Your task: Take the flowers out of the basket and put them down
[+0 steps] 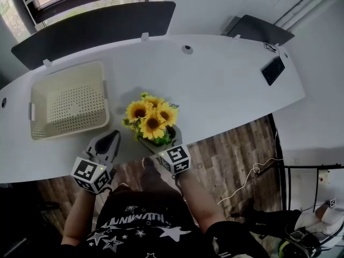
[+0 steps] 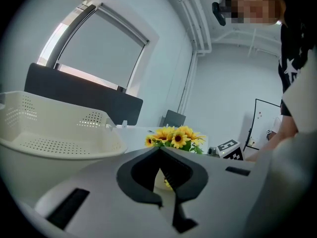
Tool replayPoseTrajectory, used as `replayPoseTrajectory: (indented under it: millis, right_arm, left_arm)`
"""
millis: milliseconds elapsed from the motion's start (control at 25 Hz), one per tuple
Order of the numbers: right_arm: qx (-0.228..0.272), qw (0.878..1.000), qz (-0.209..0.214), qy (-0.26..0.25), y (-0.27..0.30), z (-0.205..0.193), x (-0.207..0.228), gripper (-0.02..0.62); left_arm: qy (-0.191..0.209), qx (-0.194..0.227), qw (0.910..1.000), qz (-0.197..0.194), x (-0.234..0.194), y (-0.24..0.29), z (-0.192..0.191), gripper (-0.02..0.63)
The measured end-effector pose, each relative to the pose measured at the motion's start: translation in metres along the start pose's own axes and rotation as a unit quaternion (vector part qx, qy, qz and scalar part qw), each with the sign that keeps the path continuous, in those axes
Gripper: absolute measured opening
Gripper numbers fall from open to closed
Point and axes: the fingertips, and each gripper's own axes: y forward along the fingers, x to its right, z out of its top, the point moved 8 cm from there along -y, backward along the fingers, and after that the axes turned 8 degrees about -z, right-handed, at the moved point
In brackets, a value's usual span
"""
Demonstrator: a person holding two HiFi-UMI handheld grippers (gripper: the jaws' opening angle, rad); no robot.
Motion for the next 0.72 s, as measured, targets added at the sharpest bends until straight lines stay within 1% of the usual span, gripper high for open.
replayPoseTrajectory:
  millis: [200, 480, 600, 720]
  right_arm:
    - [-0.023, 1.000, -0.002, 0.007, 0.002, -0.008, 0.004, 0.486]
    - [-0.047, 0.998, -0.028, -0.005, 0.016, -0.017, 0.013, 0.467]
    - [-0.037, 0.999, -0.027, -0.001, 0.019, -0.016, 0.012, 0.469]
    - [-0.012, 0.999, -0.030, 0.024, 0.015, -0.011, 0.010, 0.471]
  left_arm:
    - [-0.008, -0.010, 0.9999, 0.003, 0.000, 0.001, -0.008, 0.009]
    - [-0.011, -0.028, 0.9995, 0.000, 0.003, 0.004, -0.014, 0.009]
    - [-0.014, -0.028, 0.9995, 0.001, 0.003, 0.005, -0.014, 0.009]
    - [-0.007, -0.021, 0.9997, 0.002, 0.000, 0.001, -0.014, 0.009]
